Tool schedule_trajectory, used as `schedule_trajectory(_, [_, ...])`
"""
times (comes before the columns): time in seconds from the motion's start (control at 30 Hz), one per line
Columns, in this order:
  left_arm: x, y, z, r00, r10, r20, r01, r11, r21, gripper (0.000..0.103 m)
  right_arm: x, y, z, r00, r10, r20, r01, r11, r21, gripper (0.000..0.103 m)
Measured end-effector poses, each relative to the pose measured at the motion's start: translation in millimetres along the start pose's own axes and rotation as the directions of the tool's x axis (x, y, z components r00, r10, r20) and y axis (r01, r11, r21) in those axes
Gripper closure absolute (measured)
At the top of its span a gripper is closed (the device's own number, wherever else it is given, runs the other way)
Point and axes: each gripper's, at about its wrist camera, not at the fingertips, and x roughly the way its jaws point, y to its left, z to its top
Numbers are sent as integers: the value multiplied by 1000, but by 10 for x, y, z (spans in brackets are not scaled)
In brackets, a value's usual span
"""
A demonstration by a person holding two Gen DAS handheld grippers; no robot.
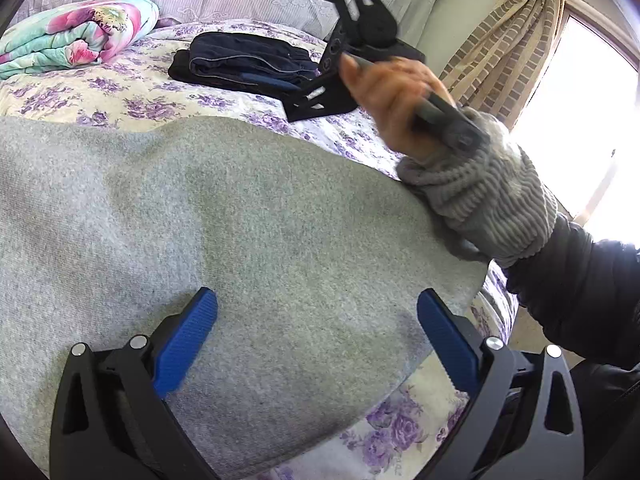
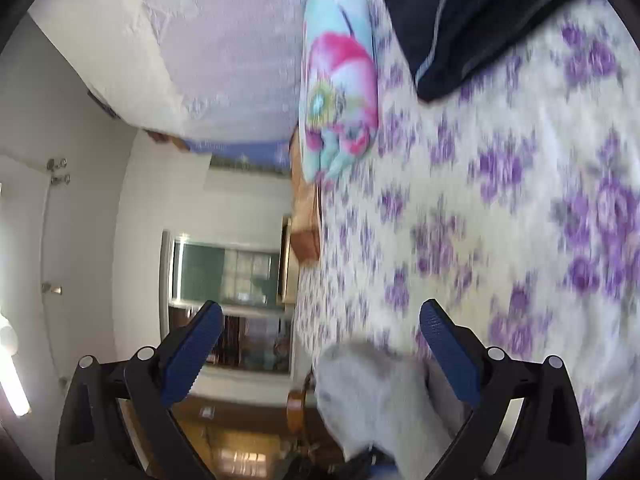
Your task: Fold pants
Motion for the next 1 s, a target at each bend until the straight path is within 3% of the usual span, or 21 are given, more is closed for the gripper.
schedule_trajectory(0.07, [-3, -1, -7, 1000, -3, 1, 3, 1000, -2, 5, 63, 68, -131, 991, -98, -93, 92, 994, -65, 3])
schedule_trajectory(0.23, [7, 21, 7, 1000, -4, 1, 4, 1000, -4, 5, 326, 83, -348, 944, -201, -263, 172, 977, -129, 3])
schedule_trajectory(0.33, [13, 24, 8, 1000, 0, 0, 0, 1000, -4, 5, 495, 142, -443, 912, -223, -345, 171, 970, -175, 3])
schedule_trajectory(0.47, [12, 30, 9, 1000, -4, 1, 4, 1000, -4, 5, 652, 399, -638, 861, -218, -460, 85, 952, -294, 3])
schedule_trajectory(0.53, [10, 39, 12, 1000, -6, 2, 6, 1000, -5, 5, 744, 484, -670, 840, -252, -480, 68, 927, -369, 3])
schedule_trajectory(0.6, [7, 51, 16, 1000, -9, 3, 9, 1000, -6, 5, 772, 411, -642, 826, -342, -448, 154, 902, -404, 3])
schedule_trajectory(0.67, [3, 54, 16, 1000, -12, 4, 12, 1000, -6, 5, 791, 189, -562, 815, -368, -447, 225, 912, -342, 3])
schedule_trajectory(0.77, [-6, 58, 13, 1000, -17, 7, 17, 1000, -8, 5, 803, 127, -643, 817, -314, -484, 177, 935, -308, 3])
schedule_trajectory(0.83, [-9, 53, 12, 1000, -20, 8, 20, 1000, -9, 5, 770, 239, -728, 825, -258, -503, 103, 943, -316, 3])
schedule_trajectory(0.93, [-14, 52, 11, 1000, -24, 12, 24, 1000, -10, 5, 685, 451, -745, 860, -174, -480, 3, 942, -336, 3])
schedule_trajectory(1.0, [-20, 59, 11, 999, -31, 15, 31, 999, -13, 5, 767, 362, -677, 852, -238, -467, 83, 941, -327, 3])
